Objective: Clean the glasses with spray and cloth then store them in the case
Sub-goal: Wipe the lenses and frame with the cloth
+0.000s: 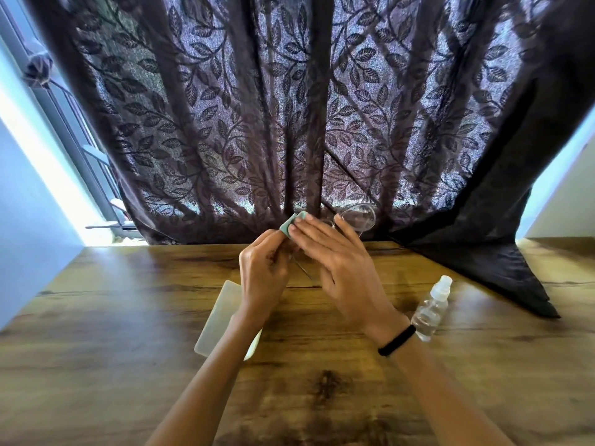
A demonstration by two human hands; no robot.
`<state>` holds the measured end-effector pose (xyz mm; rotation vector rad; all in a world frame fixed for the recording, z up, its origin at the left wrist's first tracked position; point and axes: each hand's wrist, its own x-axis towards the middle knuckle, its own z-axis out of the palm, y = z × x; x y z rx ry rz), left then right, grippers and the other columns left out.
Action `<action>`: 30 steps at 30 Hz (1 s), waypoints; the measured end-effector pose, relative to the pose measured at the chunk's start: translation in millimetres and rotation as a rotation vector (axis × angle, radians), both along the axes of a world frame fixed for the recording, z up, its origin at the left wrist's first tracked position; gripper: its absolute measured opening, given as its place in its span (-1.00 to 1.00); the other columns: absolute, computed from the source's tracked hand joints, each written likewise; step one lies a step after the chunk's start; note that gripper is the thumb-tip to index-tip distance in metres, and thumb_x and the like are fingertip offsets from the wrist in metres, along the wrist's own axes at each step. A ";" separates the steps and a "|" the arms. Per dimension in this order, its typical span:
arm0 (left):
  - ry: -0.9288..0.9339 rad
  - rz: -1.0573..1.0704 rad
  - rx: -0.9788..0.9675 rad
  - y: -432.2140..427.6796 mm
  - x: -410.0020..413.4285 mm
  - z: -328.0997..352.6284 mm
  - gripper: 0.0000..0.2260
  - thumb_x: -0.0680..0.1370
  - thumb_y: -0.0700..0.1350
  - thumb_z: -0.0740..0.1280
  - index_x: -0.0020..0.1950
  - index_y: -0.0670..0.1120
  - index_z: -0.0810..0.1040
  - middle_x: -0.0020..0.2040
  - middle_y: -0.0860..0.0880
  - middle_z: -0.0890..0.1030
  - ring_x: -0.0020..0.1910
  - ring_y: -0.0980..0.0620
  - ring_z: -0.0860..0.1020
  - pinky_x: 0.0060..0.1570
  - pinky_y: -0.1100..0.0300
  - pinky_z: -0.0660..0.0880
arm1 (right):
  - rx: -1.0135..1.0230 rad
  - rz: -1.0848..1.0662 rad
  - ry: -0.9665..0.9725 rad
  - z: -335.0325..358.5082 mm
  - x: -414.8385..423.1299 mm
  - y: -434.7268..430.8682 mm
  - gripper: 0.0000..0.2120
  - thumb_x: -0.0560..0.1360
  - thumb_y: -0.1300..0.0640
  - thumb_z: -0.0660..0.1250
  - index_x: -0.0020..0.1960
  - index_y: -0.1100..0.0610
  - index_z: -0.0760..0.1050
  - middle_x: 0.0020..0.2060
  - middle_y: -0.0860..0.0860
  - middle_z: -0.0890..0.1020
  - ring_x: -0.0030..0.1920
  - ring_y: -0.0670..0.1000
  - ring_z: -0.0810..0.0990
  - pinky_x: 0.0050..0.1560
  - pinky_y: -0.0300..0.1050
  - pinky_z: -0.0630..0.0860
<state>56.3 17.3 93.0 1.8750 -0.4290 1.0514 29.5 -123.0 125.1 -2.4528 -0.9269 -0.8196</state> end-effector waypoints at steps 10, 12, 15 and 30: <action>0.024 -0.044 -0.092 6.6 5.4 -7.6 -0.84 0.48 -0.29 0.28 -0.01 -0.29 0.61 -0.22 0.03 0.58 -0.29 0.09 0.60 -0.30 0.15 0.57 | 0.119 -0.053 -0.139 -6.3 -0.1 -24.4 -0.56 0.35 0.50 0.24 0.15 0.18 0.55 0.10 0.08 0.63 0.15 -0.01 0.58 0.36 0.07 0.25; 0.037 -0.057 -0.116 7.1 5.7 -9.1 -0.84 0.49 -0.28 0.27 -0.02 -0.29 0.60 -0.23 0.03 0.57 -0.29 -0.02 0.63 -0.29 0.06 0.59 | 0.151 -0.117 -0.158 -4.5 3.9 -31.9 -0.61 0.37 0.50 0.23 0.12 0.21 0.56 0.05 0.09 0.65 0.10 0.00 0.61 0.34 0.10 0.26; 0.025 -0.057 -0.112 7.2 4.9 -10.0 -0.84 0.49 -0.29 0.27 0.01 -0.25 0.60 -0.23 0.03 0.57 -0.30 -0.04 0.62 -0.32 0.05 0.60 | 0.138 -0.187 -0.204 3.0 10.9 -42.5 -0.65 0.44 0.36 0.10 0.12 0.22 0.56 0.06 0.10 0.65 0.10 0.00 0.60 0.35 0.05 0.24; 0.019 -0.070 -0.207 4.1 4.7 -1.4 -0.83 0.49 -0.35 0.27 0.02 -0.24 0.60 -0.20 0.03 0.59 -0.24 0.03 0.63 -0.26 0.20 0.59 | 0.004 -0.217 0.011 -9.2 24.1 -42.3 -0.56 0.62 0.05 -0.01 0.48 0.08 0.06 0.46 -0.07 0.11 0.49 -0.10 0.02 0.49 -0.06 -0.07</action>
